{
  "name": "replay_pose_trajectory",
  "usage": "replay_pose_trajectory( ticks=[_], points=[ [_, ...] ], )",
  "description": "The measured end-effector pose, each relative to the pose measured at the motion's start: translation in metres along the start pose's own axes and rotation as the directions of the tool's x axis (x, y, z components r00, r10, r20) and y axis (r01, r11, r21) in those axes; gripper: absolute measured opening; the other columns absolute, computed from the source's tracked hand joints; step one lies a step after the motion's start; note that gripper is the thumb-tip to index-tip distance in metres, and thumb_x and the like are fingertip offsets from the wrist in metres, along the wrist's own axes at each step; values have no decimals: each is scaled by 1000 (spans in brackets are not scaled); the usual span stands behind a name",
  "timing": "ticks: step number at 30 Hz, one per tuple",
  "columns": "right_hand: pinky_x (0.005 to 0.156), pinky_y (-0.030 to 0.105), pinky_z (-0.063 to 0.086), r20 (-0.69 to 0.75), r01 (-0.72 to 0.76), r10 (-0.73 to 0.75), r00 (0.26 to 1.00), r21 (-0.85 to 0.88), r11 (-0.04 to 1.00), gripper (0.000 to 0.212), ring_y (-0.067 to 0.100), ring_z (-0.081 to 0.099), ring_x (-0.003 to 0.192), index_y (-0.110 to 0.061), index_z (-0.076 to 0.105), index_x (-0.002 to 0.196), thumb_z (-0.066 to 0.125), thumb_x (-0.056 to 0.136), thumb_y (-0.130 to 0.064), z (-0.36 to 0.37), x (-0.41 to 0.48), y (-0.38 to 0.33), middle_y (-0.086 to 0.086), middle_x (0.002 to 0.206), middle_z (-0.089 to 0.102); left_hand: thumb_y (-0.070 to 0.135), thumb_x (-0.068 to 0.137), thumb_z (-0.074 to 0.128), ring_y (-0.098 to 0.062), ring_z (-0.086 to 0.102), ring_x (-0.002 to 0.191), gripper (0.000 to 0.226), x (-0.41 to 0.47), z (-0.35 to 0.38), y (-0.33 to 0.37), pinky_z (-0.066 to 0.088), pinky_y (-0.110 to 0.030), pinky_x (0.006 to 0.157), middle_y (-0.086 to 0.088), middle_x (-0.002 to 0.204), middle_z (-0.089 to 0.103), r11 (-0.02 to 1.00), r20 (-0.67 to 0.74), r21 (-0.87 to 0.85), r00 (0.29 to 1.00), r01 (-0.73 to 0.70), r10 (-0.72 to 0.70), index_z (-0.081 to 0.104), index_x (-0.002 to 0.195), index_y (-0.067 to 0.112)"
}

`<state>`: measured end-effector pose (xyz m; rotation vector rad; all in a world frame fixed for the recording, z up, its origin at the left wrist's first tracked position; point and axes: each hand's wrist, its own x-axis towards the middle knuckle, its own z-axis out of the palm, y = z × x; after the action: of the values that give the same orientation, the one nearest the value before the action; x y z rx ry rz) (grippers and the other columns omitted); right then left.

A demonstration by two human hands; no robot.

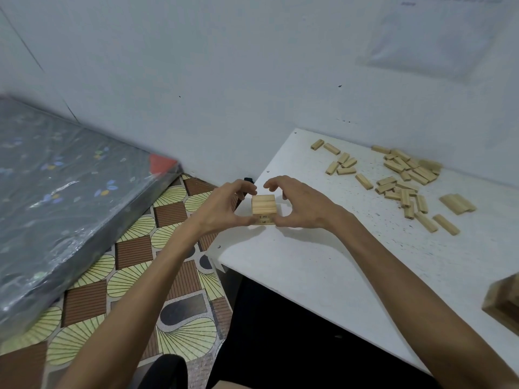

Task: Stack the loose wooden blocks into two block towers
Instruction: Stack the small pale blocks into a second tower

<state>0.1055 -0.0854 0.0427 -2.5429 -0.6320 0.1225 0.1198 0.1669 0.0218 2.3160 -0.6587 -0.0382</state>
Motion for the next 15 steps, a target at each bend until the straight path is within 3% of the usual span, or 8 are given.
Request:
replay_pose_trajectory(
  ticks=[8,15],
  points=[
    [89,34,48,31,3,-2,1000,-28,1000,74,10,50,109,-32,37,148,77,87,-41,4,3,3,-14,134,56,30,71,92,9,58,101,73,2,4,-3,40,-4,79,20,111,67,998,-12,1,998,55,-55,56,134,22],
    [86,33,48,37,1,0,999,-25,1000,73,14,54,105,-33,38,148,76,86,-42,8,3,5,-17,131,53,32,71,91,-1,61,100,72,2,7,-7,45,-14,80,18,112,69,999,-34,13,998,48,-47,56,133,25]
  ],
)
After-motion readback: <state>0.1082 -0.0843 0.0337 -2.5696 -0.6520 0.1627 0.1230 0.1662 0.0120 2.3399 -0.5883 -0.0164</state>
